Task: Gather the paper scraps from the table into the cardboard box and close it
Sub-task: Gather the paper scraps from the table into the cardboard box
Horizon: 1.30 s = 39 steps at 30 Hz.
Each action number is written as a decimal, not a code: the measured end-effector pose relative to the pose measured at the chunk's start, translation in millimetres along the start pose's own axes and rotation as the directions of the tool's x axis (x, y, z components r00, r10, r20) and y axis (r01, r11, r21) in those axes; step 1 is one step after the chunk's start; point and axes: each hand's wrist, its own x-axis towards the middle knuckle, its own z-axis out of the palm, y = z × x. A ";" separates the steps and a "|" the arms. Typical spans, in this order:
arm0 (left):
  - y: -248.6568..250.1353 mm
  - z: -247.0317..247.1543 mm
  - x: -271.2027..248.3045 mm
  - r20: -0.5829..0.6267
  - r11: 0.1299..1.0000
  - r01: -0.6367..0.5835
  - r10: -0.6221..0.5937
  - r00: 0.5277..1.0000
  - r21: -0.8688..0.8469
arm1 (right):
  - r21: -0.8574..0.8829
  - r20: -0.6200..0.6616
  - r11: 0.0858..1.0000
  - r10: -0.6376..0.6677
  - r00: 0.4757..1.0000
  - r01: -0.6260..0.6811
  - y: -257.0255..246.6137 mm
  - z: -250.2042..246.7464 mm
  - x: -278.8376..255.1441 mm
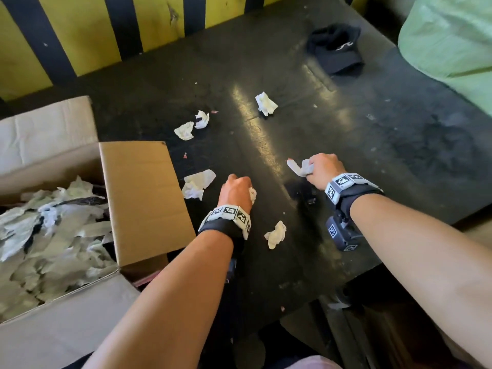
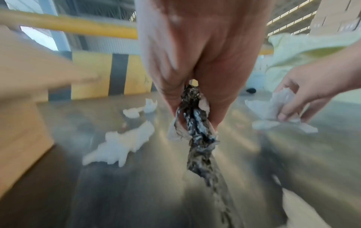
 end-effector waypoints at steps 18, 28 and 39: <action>-178.1 -254.5 -61.6 -0.441 0.953 0.282 -0.300 0.846 -0.108 | 0.047 -0.095 0.818 -0.568 0.817 0.574 -329.8 -44.8 -107.6; -346.6 -260.9 -144.0 -0.354 0.873 0.469 -0.485 0.799 -0.137 | -0.094 0.113 0.674 -0.724 0.680 0.733 -474.9 62.4 -174.4; -426.3 -222.0 -103.9 0.142 0.863 0.505 -0.501 0.854 0.007 | -0.346 0.507 0.706 -0.413 0.757 0.618 -498.9 117.1 -129.2</action>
